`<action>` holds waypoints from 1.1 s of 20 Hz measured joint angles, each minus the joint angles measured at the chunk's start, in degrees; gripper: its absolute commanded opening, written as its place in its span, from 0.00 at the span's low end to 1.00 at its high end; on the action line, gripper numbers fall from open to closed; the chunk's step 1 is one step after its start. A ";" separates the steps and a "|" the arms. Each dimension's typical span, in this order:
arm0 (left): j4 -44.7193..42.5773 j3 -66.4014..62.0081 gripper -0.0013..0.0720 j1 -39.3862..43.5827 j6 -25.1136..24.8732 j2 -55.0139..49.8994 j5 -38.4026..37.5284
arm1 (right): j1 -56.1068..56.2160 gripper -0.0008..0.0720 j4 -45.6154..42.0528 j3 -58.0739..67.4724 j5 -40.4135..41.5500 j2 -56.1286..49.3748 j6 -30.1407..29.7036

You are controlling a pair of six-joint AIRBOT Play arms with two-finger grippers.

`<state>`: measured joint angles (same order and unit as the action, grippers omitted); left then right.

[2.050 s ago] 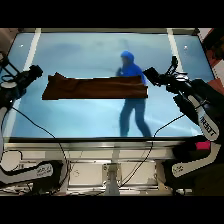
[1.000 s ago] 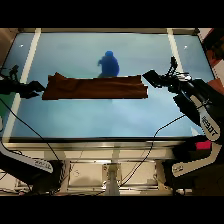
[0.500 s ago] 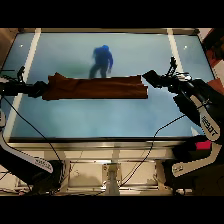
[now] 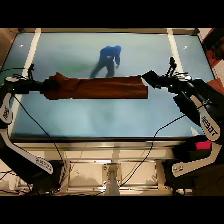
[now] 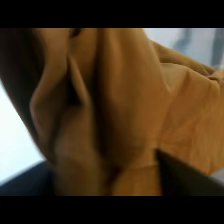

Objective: Fold the clothes and pants, and hang the long-sleeved shirts on hangers.

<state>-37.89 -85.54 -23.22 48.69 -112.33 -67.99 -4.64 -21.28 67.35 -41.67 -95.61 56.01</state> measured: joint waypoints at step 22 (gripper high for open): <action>7.19 -0.11 0.04 10.91 9.79 22.45 -0.50 | 25.29 0.02 -3.63 10.60 13.99 -2.91 7.26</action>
<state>-30.70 -85.65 -12.32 58.48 -89.89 -68.49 20.64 -24.91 77.95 -27.68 -98.52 63.26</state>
